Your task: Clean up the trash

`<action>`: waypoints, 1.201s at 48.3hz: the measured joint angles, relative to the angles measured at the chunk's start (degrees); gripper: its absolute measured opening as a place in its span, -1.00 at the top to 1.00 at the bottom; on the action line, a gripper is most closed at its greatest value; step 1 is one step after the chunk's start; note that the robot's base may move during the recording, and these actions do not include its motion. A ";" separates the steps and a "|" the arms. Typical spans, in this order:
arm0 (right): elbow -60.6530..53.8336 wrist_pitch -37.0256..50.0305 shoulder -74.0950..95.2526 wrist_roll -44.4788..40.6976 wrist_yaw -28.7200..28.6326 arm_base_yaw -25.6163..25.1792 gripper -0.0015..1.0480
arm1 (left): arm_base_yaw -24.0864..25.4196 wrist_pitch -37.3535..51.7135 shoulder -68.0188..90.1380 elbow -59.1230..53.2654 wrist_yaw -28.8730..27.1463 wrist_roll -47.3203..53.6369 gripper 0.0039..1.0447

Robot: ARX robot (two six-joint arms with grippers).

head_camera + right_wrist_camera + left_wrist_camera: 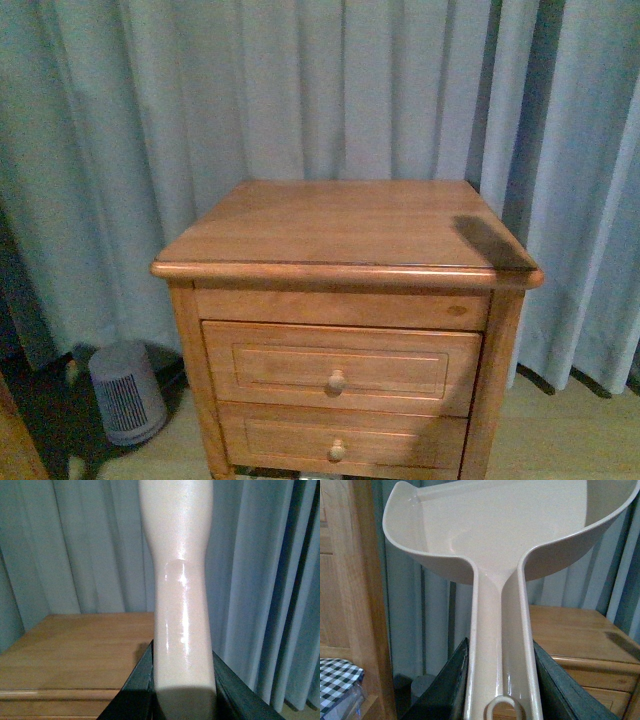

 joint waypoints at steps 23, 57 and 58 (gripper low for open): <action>-1.01 0.20 -1.86 -0.11 0.96 -0.02 0.61 | 0.00 0.00 -0.04 -0.02 -0.07 0.00 0.45; -1.33 0.20 -1.29 -0.37 0.31 0.20 0.62 | 0.15 0.00 -0.33 -0.11 -0.04 -0.04 0.45; -1.31 0.20 -1.33 -0.35 0.39 0.17 0.62 | 0.15 0.00 -0.28 -0.11 -0.20 -0.04 0.45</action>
